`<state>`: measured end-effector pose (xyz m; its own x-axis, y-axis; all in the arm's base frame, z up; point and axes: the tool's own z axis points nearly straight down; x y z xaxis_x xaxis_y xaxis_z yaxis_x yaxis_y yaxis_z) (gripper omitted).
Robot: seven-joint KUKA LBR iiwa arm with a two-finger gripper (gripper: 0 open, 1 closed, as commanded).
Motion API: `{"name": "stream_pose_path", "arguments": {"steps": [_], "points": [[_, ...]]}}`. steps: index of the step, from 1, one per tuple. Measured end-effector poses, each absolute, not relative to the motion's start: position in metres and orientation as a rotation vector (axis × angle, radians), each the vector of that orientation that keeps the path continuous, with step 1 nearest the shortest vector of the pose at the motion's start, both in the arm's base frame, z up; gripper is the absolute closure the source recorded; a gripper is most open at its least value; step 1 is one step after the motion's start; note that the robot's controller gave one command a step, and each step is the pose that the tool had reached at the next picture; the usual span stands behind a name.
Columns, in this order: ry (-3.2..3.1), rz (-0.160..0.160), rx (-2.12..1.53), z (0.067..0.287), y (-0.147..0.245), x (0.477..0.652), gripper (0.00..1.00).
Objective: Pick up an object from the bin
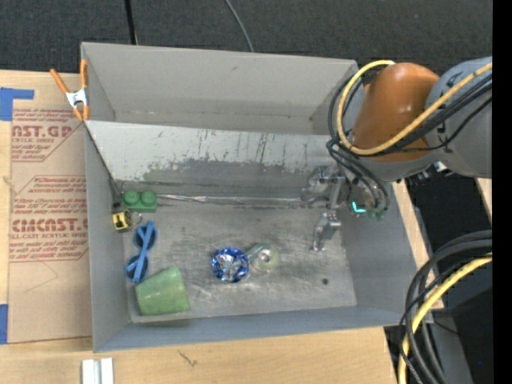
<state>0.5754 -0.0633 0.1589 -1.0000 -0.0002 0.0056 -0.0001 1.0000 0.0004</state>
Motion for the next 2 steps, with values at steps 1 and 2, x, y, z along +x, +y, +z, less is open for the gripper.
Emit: {"name": "stream_pose_path", "arguments": {"steps": [1,2], "points": [[-3.148,-0.001,-0.075,0.072,0.020,0.553,0.00],[-3.153,0.001,-0.006,0.074,0.070,0.546,0.00]]}}
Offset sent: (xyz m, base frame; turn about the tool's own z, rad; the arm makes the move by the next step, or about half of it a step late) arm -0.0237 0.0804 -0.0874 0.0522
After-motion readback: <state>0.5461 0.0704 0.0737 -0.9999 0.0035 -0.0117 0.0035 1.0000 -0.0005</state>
